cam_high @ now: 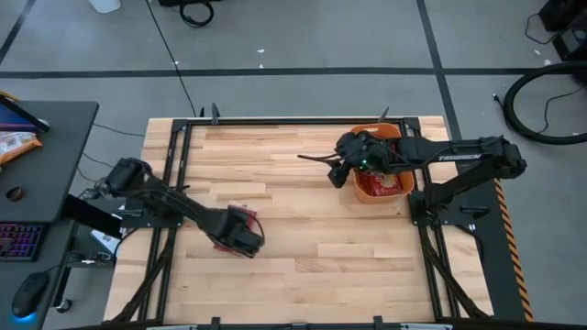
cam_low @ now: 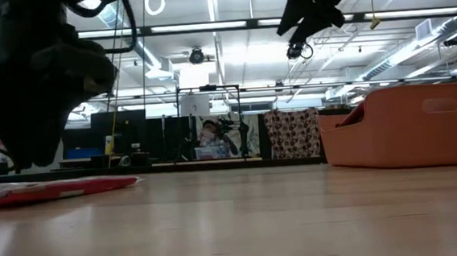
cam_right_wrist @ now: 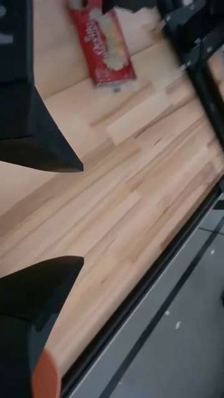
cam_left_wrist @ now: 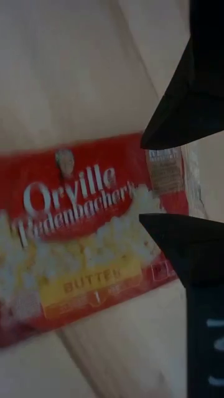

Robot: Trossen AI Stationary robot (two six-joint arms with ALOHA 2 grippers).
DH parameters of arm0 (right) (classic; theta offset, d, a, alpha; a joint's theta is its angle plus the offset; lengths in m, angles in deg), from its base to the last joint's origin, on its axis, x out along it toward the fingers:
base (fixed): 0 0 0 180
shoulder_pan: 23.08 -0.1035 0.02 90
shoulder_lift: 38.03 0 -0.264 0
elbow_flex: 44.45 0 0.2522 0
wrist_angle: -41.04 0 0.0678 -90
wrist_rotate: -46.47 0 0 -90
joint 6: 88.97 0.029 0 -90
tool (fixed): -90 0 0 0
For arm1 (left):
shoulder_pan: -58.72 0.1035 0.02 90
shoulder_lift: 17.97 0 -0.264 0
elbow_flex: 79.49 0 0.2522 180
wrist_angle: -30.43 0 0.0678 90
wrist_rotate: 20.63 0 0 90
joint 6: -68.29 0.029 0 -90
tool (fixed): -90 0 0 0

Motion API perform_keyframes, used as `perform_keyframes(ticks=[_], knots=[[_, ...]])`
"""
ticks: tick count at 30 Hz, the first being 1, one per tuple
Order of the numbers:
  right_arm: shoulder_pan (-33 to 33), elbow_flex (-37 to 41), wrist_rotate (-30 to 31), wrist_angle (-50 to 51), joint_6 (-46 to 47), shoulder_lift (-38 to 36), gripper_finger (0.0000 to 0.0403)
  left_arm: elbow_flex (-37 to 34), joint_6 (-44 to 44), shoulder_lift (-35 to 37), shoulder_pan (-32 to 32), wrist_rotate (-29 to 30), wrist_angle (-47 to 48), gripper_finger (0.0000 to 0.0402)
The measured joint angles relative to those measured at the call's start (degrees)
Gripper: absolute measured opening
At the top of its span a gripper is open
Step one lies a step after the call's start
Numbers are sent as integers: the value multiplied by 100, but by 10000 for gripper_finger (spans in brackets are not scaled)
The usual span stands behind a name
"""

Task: Sort popcorn bags into baskets
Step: Put the red popcorn bag into the orange bin

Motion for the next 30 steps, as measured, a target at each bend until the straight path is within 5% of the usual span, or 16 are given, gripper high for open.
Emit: perform_keyframes(ticks=[10,16,19,30], knots=[[11,-265,-15,-229,-445,-49,235,218,1495,-857,219,147,142,181],[11,-524,5,-314,-663,-53,235,207,3181,-894,935,1369,-169,181],[11,-618,15,-333,-679,-56,235,183,3845,-808,1359,1312,-76,181],[11,-629,47,-401,-554,-56,235,181,3923,110,1372,1904,-88,181]])
